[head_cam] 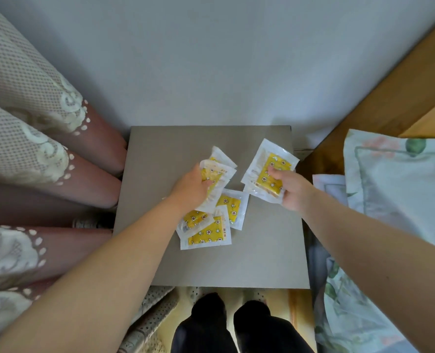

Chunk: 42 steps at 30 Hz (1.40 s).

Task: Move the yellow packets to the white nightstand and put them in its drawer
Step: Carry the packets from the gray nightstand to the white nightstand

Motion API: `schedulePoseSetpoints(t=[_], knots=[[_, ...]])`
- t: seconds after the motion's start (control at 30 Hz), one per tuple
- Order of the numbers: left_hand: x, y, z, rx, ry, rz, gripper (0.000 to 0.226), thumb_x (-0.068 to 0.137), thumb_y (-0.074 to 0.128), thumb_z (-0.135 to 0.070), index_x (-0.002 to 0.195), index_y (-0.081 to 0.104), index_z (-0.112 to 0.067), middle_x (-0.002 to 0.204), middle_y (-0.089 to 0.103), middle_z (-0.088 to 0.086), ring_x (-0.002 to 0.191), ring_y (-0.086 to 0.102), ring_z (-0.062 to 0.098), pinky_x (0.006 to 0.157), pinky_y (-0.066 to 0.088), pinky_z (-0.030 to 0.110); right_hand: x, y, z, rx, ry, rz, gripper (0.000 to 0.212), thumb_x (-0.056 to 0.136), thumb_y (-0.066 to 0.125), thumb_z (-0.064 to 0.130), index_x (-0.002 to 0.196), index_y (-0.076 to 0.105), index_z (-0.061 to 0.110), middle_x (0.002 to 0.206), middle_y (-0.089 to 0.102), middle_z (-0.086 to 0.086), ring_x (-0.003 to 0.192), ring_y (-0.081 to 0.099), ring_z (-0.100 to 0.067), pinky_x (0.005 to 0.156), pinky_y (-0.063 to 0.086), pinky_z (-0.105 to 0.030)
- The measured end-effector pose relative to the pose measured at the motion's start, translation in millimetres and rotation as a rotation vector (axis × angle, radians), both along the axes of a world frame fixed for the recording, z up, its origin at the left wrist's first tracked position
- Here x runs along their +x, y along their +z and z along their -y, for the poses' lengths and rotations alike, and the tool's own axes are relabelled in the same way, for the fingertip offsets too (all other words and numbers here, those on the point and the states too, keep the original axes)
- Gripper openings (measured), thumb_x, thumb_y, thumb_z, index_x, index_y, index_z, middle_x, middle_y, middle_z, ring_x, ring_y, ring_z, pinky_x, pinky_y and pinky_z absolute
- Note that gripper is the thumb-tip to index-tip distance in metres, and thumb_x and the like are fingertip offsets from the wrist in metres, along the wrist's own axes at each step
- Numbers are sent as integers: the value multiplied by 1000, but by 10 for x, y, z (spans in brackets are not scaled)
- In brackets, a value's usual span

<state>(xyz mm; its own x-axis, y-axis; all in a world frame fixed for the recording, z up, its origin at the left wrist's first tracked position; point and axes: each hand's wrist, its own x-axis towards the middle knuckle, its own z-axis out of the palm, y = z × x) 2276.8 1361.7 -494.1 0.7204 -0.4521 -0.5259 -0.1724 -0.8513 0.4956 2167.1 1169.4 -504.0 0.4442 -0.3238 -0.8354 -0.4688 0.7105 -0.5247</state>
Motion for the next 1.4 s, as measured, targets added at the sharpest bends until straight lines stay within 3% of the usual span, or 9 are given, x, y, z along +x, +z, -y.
schedulePoseSetpoints(t=[0.13, 0.27, 0.4, 0.57, 0.7, 0.77, 0.9, 1.13, 1.4], knots=[[-219, 193, -60, -152, 249, -129, 27, 93, 58, -25, 116, 52, -13, 111, 61, 3, 102, 60, 24, 81, 49, 34, -93, 319, -125, 104, 2, 111, 8, 93, 57, 14, 97, 62, 10, 99, 69, -9, 93, 67, -24, 79, 54, -45], [-499, 609, -98, -336, 410, -183, 19, 86, 70, -23, 98, 57, -15, 92, 63, -3, 81, 61, 15, 61, 46, 24, -253, 707, -248, 141, 29, 166, 12, 96, 52, 15, 99, 62, 7, 91, 71, -9, 81, 69, -23, 64, 58, -41], [-750, 1007, -192, -461, 557, -260, 20, 80, 76, -19, 93, 61, -18, 97, 69, 3, 87, 68, 21, 75, 56, 35, -457, 1124, -452, 129, 64, 177, 11, 95, 53, 11, 103, 60, 7, 101, 67, -10, 92, 65, -23, 57, 58, -39], [-951, 1349, -456, -576, 677, -393, 19, 81, 75, -19, 91, 59, -21, 97, 70, 4, 90, 69, 26, 88, 54, 49, -742, 1471, -785, 87, 83, 128, 14, 91, 59, 9, 105, 61, 6, 103, 68, -9, 77, 69, -20, 49, 57, -29], [-1075, 1436, -672, -596, 560, -454, 15, 89, 67, -23, 103, 60, -19, 105, 70, 6, 92, 69, 26, 89, 53, 50, -970, 1592, -1077, 50, 7, 171, 21, 92, 57, 4, 113, 60, 2, 99, 68, -9, 89, 66, -25, 68, 57, -39], [-1200, 1473, -775, -605, 514, -510, 8, 96, 57, -22, 102, 61, -21, 105, 70, 5, 93, 68, 25, 89, 53, 47, -1113, 1601, -1254, 11, -21, 169, 29, 92, 56, 2, 121, 56, -2, 108, 67, -14, 96, 65, -30, 72, 56, -42], [-1518, 1378, -1070, -583, 471, -705, 20, 100, 47, -16, 116, 59, -17, 118, 65, 11, 107, 63, 31, 96, 48, 51, -1530, 1501, -1654, -6, -72, 127, 35, 91, 56, 0, 126, 54, -3, 123, 62, -19, 112, 60, -35, 86, 51, -47], [-2421, 1122, -1417, -378, 242, -819, 25, 98, 48, -7, 121, 55, -12, 111, 66, 11, 91, 66, 25, 77, 54, 41, -2820, 1231, -2240, 23, -337, 33, 33, 87, 61, -2, 121, 59, 0, 118, 65, -19, 104, 64, -37, 80, 53, -53], [-3952, 1027, -1415, -208, -65, -856, 21, 89, 61, -2, 109, 63, -8, 109, 69, 14, 103, 65, 34, 95, 49, 54, -4622, 1127, -2917, 27, -700, -22, 29, 86, 64, -1, 114, 61, 4, 106, 68, -16, 89, 66, -34, 76, 53, -52]])
